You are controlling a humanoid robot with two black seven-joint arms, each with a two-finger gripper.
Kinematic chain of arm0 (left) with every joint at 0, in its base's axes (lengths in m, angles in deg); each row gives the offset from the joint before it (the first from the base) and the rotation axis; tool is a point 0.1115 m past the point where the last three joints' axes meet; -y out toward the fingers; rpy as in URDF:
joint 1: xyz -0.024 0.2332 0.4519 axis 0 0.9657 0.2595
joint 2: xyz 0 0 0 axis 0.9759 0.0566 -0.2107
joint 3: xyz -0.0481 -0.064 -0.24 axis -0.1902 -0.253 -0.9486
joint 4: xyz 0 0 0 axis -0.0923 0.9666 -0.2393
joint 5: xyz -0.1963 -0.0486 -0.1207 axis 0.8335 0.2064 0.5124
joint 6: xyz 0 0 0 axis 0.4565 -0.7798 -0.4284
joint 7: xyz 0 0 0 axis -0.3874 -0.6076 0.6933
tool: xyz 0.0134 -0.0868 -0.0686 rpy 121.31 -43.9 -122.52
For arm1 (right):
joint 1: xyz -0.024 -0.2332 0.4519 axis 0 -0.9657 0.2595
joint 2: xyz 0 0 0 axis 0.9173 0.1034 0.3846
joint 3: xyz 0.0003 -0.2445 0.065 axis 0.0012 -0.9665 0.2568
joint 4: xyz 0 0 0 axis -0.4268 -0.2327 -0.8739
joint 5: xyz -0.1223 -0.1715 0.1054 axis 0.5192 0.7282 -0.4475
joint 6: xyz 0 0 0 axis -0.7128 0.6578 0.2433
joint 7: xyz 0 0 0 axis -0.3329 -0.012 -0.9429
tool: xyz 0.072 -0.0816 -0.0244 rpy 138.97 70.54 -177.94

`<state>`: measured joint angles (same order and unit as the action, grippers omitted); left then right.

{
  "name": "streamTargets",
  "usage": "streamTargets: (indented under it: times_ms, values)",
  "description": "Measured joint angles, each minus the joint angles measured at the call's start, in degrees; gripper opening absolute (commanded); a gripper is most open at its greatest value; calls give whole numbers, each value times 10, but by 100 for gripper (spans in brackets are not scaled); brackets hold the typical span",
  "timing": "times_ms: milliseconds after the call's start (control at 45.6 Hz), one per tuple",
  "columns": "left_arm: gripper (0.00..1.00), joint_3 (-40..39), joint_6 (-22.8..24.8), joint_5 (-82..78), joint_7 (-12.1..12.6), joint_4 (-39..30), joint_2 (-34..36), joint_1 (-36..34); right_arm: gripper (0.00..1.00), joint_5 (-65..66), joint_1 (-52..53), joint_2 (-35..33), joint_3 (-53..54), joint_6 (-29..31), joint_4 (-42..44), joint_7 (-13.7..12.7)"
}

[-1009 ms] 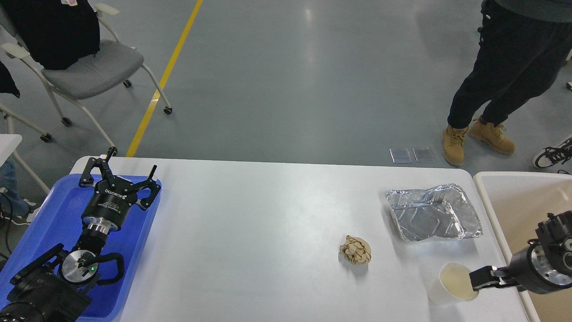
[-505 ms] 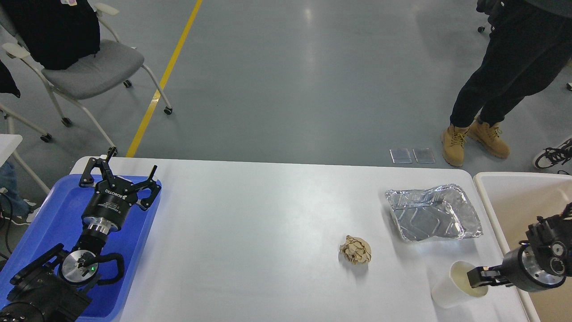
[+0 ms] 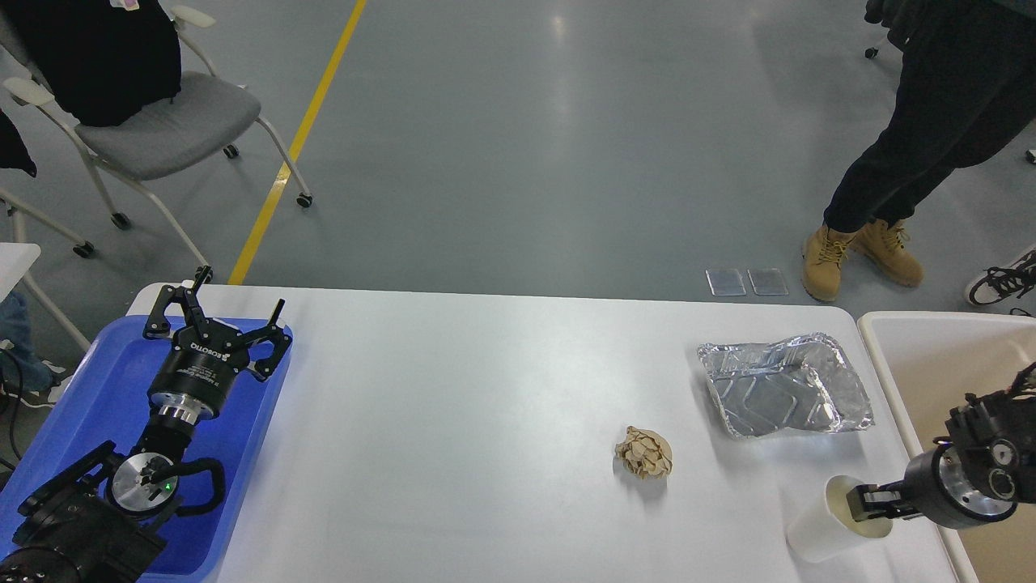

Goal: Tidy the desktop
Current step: 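Close the right gripper on the rim of the paper cup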

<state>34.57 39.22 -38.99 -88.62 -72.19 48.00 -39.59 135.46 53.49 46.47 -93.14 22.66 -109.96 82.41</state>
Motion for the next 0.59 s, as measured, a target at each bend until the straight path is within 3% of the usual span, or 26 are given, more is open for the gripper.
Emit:
streamTargets:
  times_ms: [592]
  values:
    - [99, 1, 0, 0, 0, 0, 0, 0, 0, -12, 33, -36, -3, 4, -47, 2]
